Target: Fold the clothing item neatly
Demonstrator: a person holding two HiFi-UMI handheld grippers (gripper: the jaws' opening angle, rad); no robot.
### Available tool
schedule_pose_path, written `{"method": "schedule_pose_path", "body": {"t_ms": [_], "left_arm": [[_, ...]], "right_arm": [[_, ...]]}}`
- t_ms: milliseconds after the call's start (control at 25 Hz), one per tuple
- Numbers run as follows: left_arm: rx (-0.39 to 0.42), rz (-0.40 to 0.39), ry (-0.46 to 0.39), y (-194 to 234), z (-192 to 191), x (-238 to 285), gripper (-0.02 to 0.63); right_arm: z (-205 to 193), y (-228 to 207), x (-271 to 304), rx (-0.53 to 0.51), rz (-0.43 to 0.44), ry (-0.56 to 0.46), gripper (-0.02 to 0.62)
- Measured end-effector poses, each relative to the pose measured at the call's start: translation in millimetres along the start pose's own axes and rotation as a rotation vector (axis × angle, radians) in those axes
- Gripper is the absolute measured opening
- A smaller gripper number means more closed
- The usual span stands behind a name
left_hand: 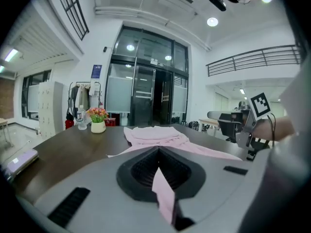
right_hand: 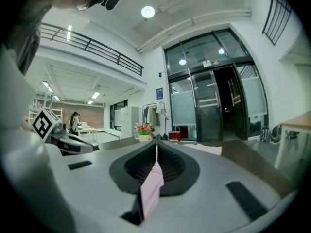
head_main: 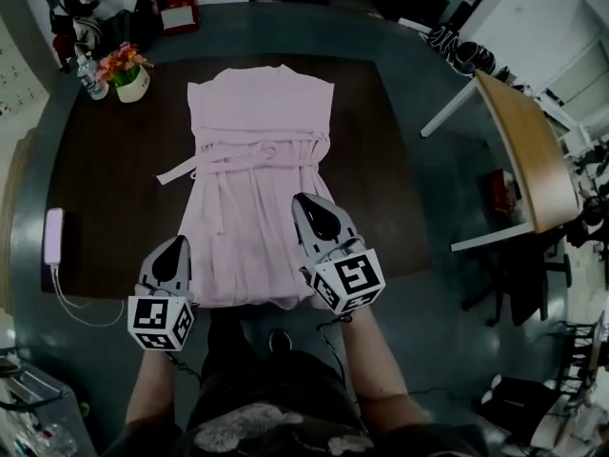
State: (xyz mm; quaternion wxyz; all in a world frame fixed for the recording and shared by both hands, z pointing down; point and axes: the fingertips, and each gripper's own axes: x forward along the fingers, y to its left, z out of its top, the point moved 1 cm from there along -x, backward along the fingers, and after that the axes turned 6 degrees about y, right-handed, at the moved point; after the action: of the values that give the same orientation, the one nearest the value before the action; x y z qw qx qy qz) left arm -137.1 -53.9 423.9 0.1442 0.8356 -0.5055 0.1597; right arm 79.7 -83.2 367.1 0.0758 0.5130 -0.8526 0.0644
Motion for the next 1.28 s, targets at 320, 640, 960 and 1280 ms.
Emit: {"method": "schedule_pose_path", "body": {"t_ms": [320, 640, 960, 1280], "left_arm": [[-0.008, 0.052, 0.026, -52.9, -46.2, -56.5, 0.009], [0.047, 0.157, 0.035, -50.4, -144.5, -103.3, 0.009], [0.071, 0.159, 0.113, 16.7, -279.7, -110.3, 0.025], [0.136, 0.066, 0.043, 38.9, -324.4, -58.0, 0.214]], "right_arm": [[-79.2, -58.1, -136.6, 0.133, -0.219, 0.085, -0.008], [-185.0, -43.1, -225.1, 0.234, -0.403, 0.206, -0.006], [-324.5, -26.4, -263.4, 0.296, -0.435, 0.410, 0.128], [-398.0, -61.4, -225.7, 0.288, -0.417, 0.383, 0.272]]}}
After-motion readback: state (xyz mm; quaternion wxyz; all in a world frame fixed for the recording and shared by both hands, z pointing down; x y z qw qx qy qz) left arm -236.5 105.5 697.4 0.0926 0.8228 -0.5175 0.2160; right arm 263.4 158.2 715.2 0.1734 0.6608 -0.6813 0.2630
